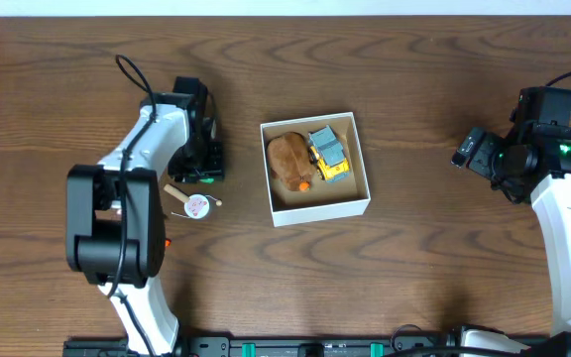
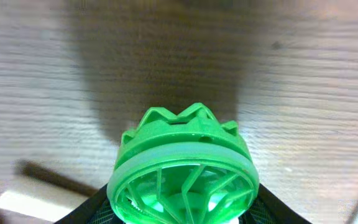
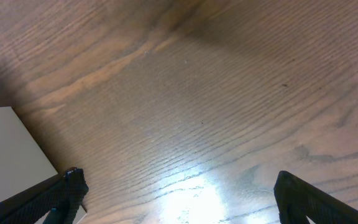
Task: Pack container
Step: 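Place the green toy into the box's front corner and release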
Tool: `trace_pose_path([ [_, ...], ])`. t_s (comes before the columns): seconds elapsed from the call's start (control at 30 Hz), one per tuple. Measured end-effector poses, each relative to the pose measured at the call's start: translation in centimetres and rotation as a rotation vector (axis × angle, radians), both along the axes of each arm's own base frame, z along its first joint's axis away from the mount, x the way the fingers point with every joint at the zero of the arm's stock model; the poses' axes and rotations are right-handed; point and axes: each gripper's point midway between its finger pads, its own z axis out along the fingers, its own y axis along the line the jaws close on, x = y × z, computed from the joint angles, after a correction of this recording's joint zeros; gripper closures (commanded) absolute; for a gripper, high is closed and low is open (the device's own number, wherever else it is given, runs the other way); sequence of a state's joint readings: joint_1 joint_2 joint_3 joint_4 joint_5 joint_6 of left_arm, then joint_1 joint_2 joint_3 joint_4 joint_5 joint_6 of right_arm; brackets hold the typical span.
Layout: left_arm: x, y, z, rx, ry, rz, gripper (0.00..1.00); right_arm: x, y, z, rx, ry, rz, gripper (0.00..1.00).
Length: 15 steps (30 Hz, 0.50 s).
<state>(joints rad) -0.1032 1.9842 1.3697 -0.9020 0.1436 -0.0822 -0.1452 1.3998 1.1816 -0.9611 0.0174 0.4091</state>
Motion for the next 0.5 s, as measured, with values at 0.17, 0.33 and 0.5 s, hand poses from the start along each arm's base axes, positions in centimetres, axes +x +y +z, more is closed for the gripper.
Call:
trace_pose_path([
  [0.17,0.3,-0.4,3.6,-0.009,-0.086,-0.011,0.51,0.0,0.0,0.0,0.0,0.0,0.0,0.01],
  [0.33,-0.1,-2.7,8.0,-0.027,-0.195,-0.075,0.51,0.0,0.0,0.0,0.0,0.0,0.0,0.01],
  [0.5,-1.7,-7.9,12.1,-0.068,-0.31,-0.225,0.51,0.1,0.0,0.0,0.0,-0.003,0.0,0.01],
])
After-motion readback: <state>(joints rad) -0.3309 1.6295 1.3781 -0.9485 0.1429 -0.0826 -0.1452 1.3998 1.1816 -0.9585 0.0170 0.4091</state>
